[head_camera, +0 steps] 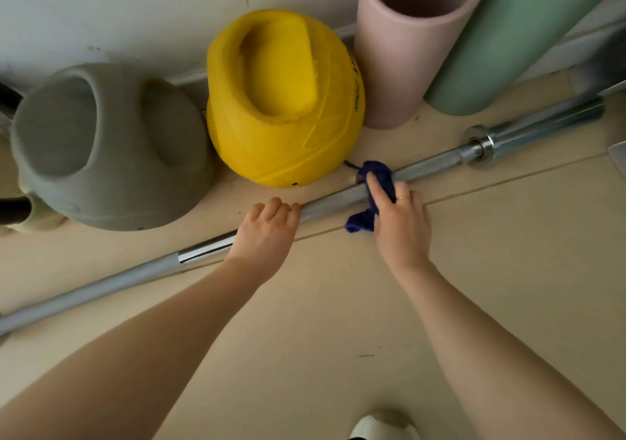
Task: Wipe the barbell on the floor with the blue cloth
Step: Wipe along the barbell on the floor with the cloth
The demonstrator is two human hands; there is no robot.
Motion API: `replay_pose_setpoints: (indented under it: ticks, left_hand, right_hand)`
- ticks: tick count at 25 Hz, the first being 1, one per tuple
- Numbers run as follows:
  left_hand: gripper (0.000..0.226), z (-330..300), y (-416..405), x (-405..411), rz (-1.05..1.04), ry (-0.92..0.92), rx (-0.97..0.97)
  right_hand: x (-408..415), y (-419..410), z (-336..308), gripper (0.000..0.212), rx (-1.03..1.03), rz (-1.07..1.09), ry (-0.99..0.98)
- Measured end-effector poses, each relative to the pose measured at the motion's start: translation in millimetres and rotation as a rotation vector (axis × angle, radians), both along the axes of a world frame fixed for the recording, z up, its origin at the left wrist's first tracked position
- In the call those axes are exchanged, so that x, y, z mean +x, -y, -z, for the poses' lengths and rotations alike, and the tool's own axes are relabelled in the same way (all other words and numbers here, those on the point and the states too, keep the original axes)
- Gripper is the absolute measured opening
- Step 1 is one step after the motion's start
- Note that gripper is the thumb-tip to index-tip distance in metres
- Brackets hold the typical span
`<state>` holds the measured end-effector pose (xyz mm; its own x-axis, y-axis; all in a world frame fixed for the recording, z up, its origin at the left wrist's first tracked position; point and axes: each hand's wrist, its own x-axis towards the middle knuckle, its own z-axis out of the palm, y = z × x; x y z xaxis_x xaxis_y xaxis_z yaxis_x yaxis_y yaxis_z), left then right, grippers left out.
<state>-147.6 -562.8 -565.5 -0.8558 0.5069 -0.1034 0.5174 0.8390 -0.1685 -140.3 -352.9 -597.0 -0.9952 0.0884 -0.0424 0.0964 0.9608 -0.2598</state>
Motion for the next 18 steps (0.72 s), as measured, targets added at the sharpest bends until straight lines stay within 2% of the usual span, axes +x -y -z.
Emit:
replay_pose_setpoints:
  ticks: [1,4,6,7,9,10,13,14,15,17,18]
  left_hand:
    - [0.044,0.5,-4.9,0.5,0.021,-0.020,0.014]
    - [0.051,1.6,-18.6,0.1,-0.020,0.031,0.086]
    - [0.053,1.6,-23.0,-4.0,-0.095,0.044,0.124]
    - [0.053,1.5,-24.3,-5.8,-0.134,0.063,0.153]
    - [0.050,2.2,-25.1,-8.8,-0.201,0.101,0.233]
    - [0.049,3.4,-24.8,-9.9,-0.231,0.111,0.263]
    - [0.045,5.8,-23.4,-13.0,-0.279,0.119,0.302]
    - [0.045,5.4,-22.9,-13.8,-0.279,0.118,0.313]
    - [0.045,4.3,-22.7,-15.0,-0.277,0.116,0.318]
    - [0.046,2.6,-21.6,-16.9,-0.268,0.118,0.301]
    - [0.047,2.9,-20.5,-17.5,-0.255,0.115,0.289]
  right_hand:
    - [-8.9,-9.9,1.1,0.064,-0.086,0.175,-0.010]
    - [-38.9,-13.9,-2.4,0.059,-0.563,0.673,-0.077]
    - [-40.9,0.8,-1.4,0.054,-0.865,0.863,-0.121]
    - [-35.8,6.5,-2.6,0.053,-0.955,0.879,-0.133]
    - [-33.4,3.2,-5.4,0.051,-0.968,0.814,-0.137]
    - [-43.7,-7.7,-4.7,0.046,-0.959,0.853,-0.142]
    - [-80.0,-27.3,-11.4,0.026,-1.004,1.148,-0.268]
    - [-79.0,-20.3,-13.8,0.023,-1.048,1.171,-0.287]
    - [-72.4,-5.6,-22.6,0.027,-1.018,1.088,-0.281]
    - [-52.2,25.9,-15.4,0.051,-0.995,0.834,-0.202]
    - [-49.2,31.1,-11.7,0.054,-0.962,0.807,-0.194]
